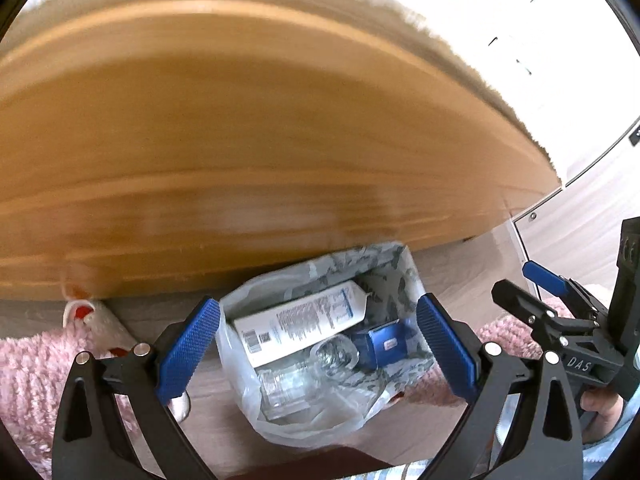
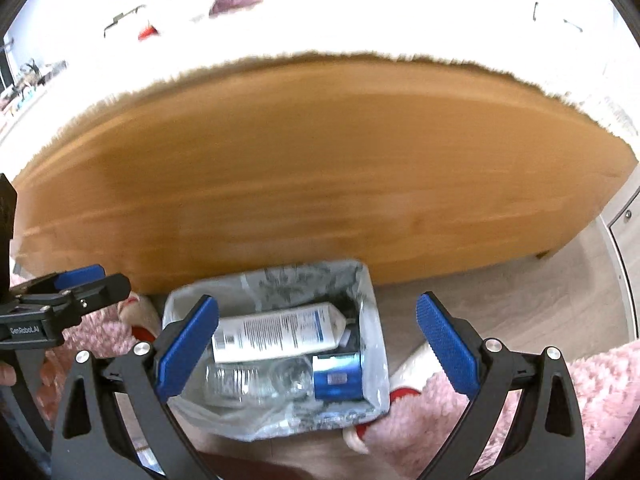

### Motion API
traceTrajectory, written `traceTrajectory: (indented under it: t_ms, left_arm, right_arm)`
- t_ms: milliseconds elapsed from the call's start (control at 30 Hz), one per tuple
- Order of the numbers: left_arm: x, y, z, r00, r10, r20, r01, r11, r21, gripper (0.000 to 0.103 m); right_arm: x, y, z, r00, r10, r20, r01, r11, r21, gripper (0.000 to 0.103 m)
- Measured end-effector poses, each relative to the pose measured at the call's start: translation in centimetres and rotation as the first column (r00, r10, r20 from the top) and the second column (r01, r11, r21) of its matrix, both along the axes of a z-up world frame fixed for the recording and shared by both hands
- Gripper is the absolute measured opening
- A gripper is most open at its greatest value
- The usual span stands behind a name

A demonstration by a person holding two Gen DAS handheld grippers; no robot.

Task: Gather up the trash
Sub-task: 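Raise both open tools from the bin back toward the bed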

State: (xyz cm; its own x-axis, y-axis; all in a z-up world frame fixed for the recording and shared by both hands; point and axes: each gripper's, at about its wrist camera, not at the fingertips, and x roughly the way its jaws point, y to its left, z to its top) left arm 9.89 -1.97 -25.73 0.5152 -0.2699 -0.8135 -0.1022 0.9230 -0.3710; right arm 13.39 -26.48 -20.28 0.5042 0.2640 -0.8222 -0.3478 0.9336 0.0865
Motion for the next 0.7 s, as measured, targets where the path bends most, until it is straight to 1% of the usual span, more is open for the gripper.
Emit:
traceTrajectory:
  t_ms: [100,200,300,400,567,667,700]
  left_arm:
    - [-0.3,0.2,1.3,0.999,0.002,0.051,-0.002,1.0,0.007,0.095]
    - [-0.7,0.4,2.5,0.995,0.008,0.094,-0.01,1.0,0.016,0.095]
    - [-1.0,0.5,3.4,0.992,0.01,0.122,-0.013,1.0,0.025,0.095]
    - [-1.4,0.8,4.3,0.988,0.015,0.156,-0.021,0.999,0.036,0.095]
    - [-2.1,0.7,6.0,0.976,0.012,0.218,-0.024,0.998,0.053,0.095]
    - [-2.4,0.7,7.4,0.966,0.0,0.258,-0.021,0.997,0.077,0.095]
    - [-2.6,0.6,7.9,0.962,-0.004,0.272,-0.02,0.996,0.086,0.095]
  right_arm:
    - [-0.3,-0.4,1.2,0.997,-0.007,0.075,0.004,0.999,0.039,0.095]
    - [-0.6,-0.6,2.3,0.988,-0.013,0.156,0.003,0.998,0.064,0.095]
    - [-1.1,-1.0,3.5,0.969,-0.022,0.248,0.0,0.996,0.088,0.095]
    - [-1.6,-1.4,4.8,0.941,-0.045,0.336,0.011,0.995,0.102,0.095]
    - [-2.0,-2.2,6.3,0.912,-0.082,0.402,0.028,0.99,0.138,0.095]
    - [-2.1,-2.5,7.3,0.896,-0.09,0.434,0.022,0.987,0.158,0.095]
    - [-2.2,-2.5,7.8,0.883,-0.09,0.461,0.017,0.987,0.162,0.095]
